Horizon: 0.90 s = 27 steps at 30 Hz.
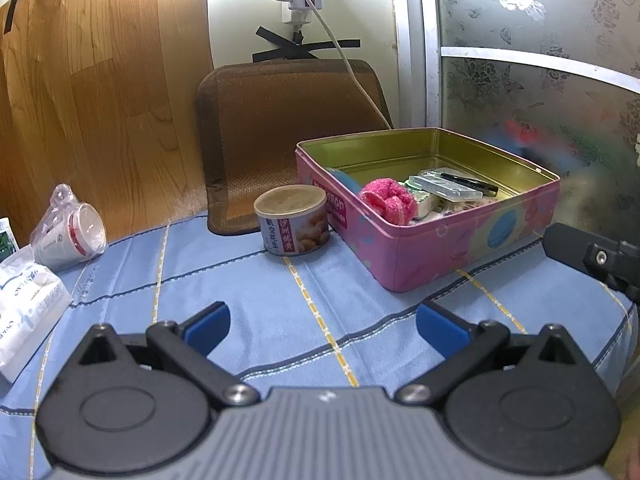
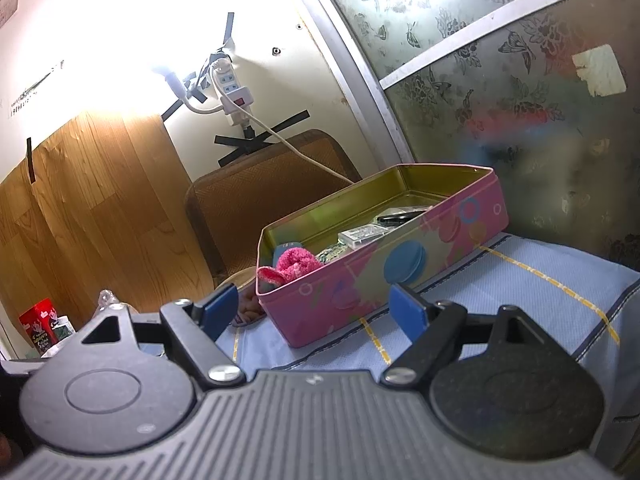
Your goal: Organize soft objects
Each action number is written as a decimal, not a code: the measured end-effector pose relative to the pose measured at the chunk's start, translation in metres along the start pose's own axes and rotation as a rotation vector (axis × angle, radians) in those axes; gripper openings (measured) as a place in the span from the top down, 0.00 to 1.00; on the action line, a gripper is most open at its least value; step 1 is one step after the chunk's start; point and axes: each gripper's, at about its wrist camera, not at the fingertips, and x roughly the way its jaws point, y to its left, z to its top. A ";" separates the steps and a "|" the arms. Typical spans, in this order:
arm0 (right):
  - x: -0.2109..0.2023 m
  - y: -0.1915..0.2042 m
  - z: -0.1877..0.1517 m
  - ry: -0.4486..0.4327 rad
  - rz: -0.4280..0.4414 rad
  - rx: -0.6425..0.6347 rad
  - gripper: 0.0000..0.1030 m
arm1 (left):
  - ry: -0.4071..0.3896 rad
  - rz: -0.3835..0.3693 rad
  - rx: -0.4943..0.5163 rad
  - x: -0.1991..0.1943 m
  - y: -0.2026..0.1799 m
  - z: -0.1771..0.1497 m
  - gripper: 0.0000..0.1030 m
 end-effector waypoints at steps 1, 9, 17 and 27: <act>0.000 0.000 0.000 -0.002 -0.001 0.001 0.18 | -0.002 0.000 0.000 0.000 0.000 0.000 0.00; -0.001 0.000 0.000 -0.004 -0.004 0.004 0.17 | -0.010 0.012 -0.004 -0.002 0.002 0.001 0.00; -0.001 0.000 0.000 -0.003 -0.005 0.007 0.17 | -0.017 0.037 0.018 -0.003 -0.001 0.000 0.00; -0.001 0.000 -0.001 -0.005 -0.007 0.008 0.17 | -0.025 0.039 0.023 -0.004 -0.001 0.000 0.00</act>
